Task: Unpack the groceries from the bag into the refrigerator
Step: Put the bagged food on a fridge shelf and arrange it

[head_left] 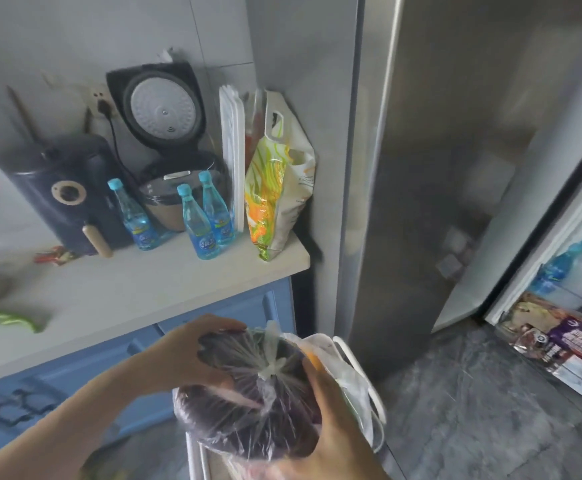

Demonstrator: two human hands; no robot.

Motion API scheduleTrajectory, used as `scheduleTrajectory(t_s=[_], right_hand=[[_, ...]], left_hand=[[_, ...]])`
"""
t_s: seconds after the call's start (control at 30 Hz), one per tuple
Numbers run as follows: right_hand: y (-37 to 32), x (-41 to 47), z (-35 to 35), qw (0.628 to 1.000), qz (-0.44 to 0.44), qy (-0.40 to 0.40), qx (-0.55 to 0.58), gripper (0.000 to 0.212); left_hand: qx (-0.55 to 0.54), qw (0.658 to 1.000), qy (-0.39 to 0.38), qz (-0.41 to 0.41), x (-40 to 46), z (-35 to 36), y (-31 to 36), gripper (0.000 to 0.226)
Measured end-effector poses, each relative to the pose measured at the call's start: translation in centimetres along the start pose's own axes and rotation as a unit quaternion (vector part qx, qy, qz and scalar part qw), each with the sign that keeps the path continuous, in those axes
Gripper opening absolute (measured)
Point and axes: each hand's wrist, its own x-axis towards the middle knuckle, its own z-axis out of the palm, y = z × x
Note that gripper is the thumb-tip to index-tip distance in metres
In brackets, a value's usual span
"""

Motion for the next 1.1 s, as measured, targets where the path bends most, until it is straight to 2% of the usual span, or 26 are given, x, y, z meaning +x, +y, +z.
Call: scheduleTrajectory(t_s=[0.03, 0.07, 0.1, 0.37, 0.53, 0.73, 0.9, 1.1], right_hand=[[-0.1, 0.0, -2.2, 0.999, -0.032, -0.011, 0.016, 0.11], [0.0, 0.2, -3.9, 0.998, -0.058, -0.032, 0.02, 0.11], [0.3, 0.4, -6.3, 0.997, -0.066, -0.021, 0.021, 0.113], [2.3, -0.1, -27.7, 0.992, -0.063, 0.052, -0.094, 0.121], [4.1, 0.7, -39.9, 0.977, -0.06, 0.103, -0.179, 0.123], [5.6, 5.4, -50.3, 0.964, -0.066, 0.133, -0.219, 0.122], [7.4, 12.2, -57.9, 0.956, -0.083, 0.145, -0.242, 0.118], [9.3, 21.0, -66.0, 0.939, -0.087, 0.19, -0.274, 0.118]], left_hand=[[0.006, 1.0, 0.011, 0.017, 0.2, -0.2, 1.8, 0.07], [0.016, 0.999, 0.02, 0.038, 0.4, -0.2, 3.6, 0.07], [0.025, 0.997, 0.025, 0.062, 1.0, 0.0, 5.8, 0.071], [-0.032, 0.978, -0.018, 0.205, 9.3, 6.1, 24.3, 0.075], [-0.017, 0.949, 0.002, 0.314, 15.3, 10.1, 34.7, 0.074], [-0.033, 0.931, 0.016, 0.364, 24.0, 11.8, 42.6, 0.072], [-0.06, 0.915, 0.044, 0.396, 33.5, 12.0, 47.1, 0.075], [-0.081, 0.894, 0.072, 0.434, 43.6, 10.7, 53.9, 0.066]])
